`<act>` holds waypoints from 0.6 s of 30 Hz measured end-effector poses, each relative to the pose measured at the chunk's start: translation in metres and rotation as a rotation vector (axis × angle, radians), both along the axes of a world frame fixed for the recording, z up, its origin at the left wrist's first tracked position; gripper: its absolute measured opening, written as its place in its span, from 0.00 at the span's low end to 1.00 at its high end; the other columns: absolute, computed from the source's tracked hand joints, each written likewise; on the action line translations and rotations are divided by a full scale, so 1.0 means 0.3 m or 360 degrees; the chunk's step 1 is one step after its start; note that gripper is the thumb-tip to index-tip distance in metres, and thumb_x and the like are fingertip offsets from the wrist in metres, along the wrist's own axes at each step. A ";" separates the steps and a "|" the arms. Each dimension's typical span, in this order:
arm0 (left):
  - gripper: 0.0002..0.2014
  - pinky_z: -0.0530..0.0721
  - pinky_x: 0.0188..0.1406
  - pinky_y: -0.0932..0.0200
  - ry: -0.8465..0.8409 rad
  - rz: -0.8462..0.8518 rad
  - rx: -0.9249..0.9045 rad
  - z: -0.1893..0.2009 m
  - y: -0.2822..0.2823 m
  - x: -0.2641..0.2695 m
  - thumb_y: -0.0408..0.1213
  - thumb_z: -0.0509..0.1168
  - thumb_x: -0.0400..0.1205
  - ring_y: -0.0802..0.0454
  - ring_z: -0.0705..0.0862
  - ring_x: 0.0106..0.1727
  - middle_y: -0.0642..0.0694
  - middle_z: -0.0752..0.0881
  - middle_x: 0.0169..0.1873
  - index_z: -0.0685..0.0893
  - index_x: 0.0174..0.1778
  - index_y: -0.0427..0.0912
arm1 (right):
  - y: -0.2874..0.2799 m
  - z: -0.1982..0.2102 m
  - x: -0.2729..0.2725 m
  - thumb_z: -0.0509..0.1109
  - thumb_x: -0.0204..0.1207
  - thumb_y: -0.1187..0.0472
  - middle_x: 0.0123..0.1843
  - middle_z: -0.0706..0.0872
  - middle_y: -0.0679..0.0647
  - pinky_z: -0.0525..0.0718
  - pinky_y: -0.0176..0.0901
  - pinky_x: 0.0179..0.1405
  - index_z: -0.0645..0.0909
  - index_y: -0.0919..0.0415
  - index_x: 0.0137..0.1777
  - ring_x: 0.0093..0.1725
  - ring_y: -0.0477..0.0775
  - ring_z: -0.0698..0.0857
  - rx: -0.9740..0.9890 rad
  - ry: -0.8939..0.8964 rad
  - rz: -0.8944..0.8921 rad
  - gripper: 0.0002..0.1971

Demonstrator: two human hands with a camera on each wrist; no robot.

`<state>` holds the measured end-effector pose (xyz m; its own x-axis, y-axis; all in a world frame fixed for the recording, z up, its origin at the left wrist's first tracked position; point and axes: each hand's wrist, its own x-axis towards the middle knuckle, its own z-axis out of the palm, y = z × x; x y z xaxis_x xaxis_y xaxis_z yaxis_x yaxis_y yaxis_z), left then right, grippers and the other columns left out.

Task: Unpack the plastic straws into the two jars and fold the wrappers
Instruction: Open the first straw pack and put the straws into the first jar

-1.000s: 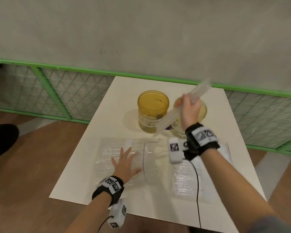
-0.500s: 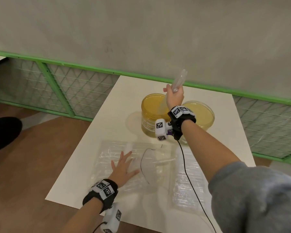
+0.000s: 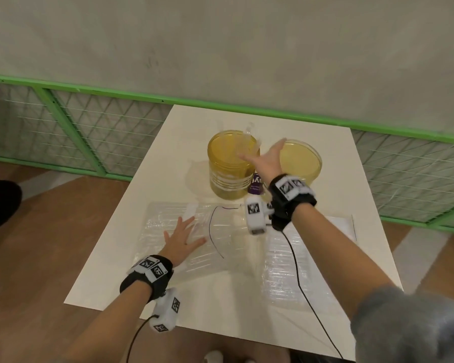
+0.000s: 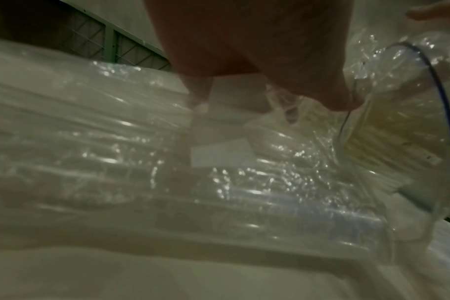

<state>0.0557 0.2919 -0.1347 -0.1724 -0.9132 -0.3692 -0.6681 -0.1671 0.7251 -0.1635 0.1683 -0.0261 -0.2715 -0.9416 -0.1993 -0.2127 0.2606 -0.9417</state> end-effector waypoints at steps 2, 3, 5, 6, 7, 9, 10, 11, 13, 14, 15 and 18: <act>0.33 0.27 0.77 0.42 0.0017 0.0011 -0.0008 -0.001 0.009 0.000 0.50 0.62 0.81 0.51 0.42 0.83 0.47 0.48 0.83 0.55 0.80 0.51 | 0.144 -0.046 0.010 0.82 0.63 0.59 0.85 0.50 0.57 0.56 0.53 0.82 0.34 0.58 0.82 0.83 0.56 0.54 -0.0074 0.0046 -0.0115 0.62; 0.33 0.26 0.76 0.43 0.0027 0.0008 -0.0018 -0.001 0.013 -0.002 0.50 0.61 0.81 0.52 0.41 0.83 0.47 0.48 0.83 0.55 0.80 0.51 | 0.220 -0.077 0.024 0.80 0.66 0.62 0.84 0.53 0.57 0.57 0.49 0.81 0.41 0.60 0.83 0.82 0.55 0.56 -0.0233 0.0088 -0.0160 0.56; 0.33 0.25 0.76 0.44 0.0031 -0.0002 -0.0031 -0.006 0.014 -0.004 0.50 0.61 0.82 0.53 0.40 0.83 0.47 0.49 0.83 0.55 0.80 0.50 | 0.344 -0.134 0.064 0.76 0.68 0.69 0.78 0.63 0.57 0.64 0.39 0.77 0.57 0.62 0.79 0.77 0.50 0.63 -0.0600 0.0247 -0.0101 0.42; 0.33 0.25 0.75 0.44 0.0023 -0.0001 -0.0025 -0.010 0.016 -0.002 0.50 0.61 0.82 0.53 0.41 0.83 0.47 0.49 0.83 0.55 0.80 0.50 | 0.378 -0.162 0.075 0.73 0.68 0.71 0.73 0.68 0.56 0.66 0.35 0.74 0.64 0.63 0.75 0.73 0.48 0.67 -0.0695 0.0326 -0.0045 0.35; 0.33 0.25 0.76 0.44 0.0022 0.0011 -0.0019 -0.014 0.016 0.000 0.51 0.60 0.82 0.52 0.42 0.83 0.46 0.48 0.83 0.55 0.80 0.51 | 0.395 -0.194 0.080 0.71 0.69 0.73 0.68 0.73 0.55 0.70 0.32 0.69 0.70 0.64 0.70 0.68 0.47 0.71 -0.0703 0.0354 0.0013 0.29; 0.34 0.26 0.76 0.44 0.0043 0.0043 -0.0028 -0.016 0.015 0.008 0.56 0.60 0.80 0.51 0.44 0.83 0.45 0.47 0.83 0.54 0.80 0.53 | 0.424 -0.232 0.095 0.69 0.72 0.72 0.51 0.83 0.52 0.79 0.34 0.55 0.78 0.63 0.56 0.53 0.49 0.81 -0.0377 0.0248 0.0121 0.13; 0.36 0.25 0.76 0.45 0.0066 0.0045 -0.0038 -0.015 0.017 0.010 0.59 0.60 0.78 0.52 0.43 0.83 0.45 0.48 0.83 0.55 0.80 0.53 | 0.447 -0.256 0.104 0.67 0.74 0.70 0.43 0.85 0.53 0.83 0.38 0.50 0.79 0.62 0.50 0.46 0.51 0.84 -0.0101 0.0185 0.0211 0.06; 0.39 0.25 0.76 0.45 0.0081 0.0038 -0.0046 -0.015 0.022 0.011 0.63 0.58 0.75 0.53 0.42 0.83 0.46 0.50 0.83 0.56 0.80 0.52 | 0.472 -0.284 0.117 0.65 0.76 0.69 0.37 0.85 0.54 0.86 0.44 0.50 0.81 0.63 0.44 0.40 0.53 0.85 0.0158 0.0100 0.0282 0.03; 0.43 0.25 0.76 0.43 0.0085 -0.0011 -0.0082 -0.017 0.039 0.005 0.67 0.54 0.69 0.54 0.41 0.83 0.49 0.52 0.82 0.58 0.80 0.50 | 0.512 -0.342 0.144 0.62 0.78 0.69 0.30 0.85 0.56 0.88 0.51 0.50 0.82 0.67 0.37 0.31 0.54 0.85 0.0499 0.0004 0.0280 0.10; 0.44 0.25 0.76 0.42 0.0087 -0.0028 -0.0097 -0.020 0.046 0.003 0.67 0.53 0.69 0.55 0.40 0.83 0.50 0.52 0.82 0.59 0.79 0.49 | 0.514 -0.362 0.156 0.62 0.78 0.68 0.29 0.84 0.56 0.89 0.51 0.48 0.83 0.69 0.37 0.29 0.52 0.84 0.0560 0.0027 0.0250 0.11; 0.44 0.25 0.76 0.42 0.0078 -0.0037 -0.0102 -0.025 0.053 0.001 0.68 0.53 0.69 0.55 0.40 0.83 0.50 0.52 0.82 0.59 0.79 0.49 | 0.507 -0.378 0.164 0.63 0.79 0.65 0.28 0.84 0.55 0.89 0.50 0.47 0.83 0.71 0.39 0.27 0.51 0.83 0.0595 0.0084 0.0228 0.12; 0.38 0.25 0.76 0.40 -0.0003 -0.0074 -0.0119 -0.038 0.057 0.004 0.65 0.56 0.76 0.54 0.38 0.83 0.51 0.52 0.82 0.58 0.79 0.50 | 0.475 -0.376 0.181 0.64 0.78 0.51 0.28 0.85 0.54 0.89 0.49 0.47 0.83 0.71 0.48 0.30 0.53 0.85 0.0780 0.0223 0.0297 0.20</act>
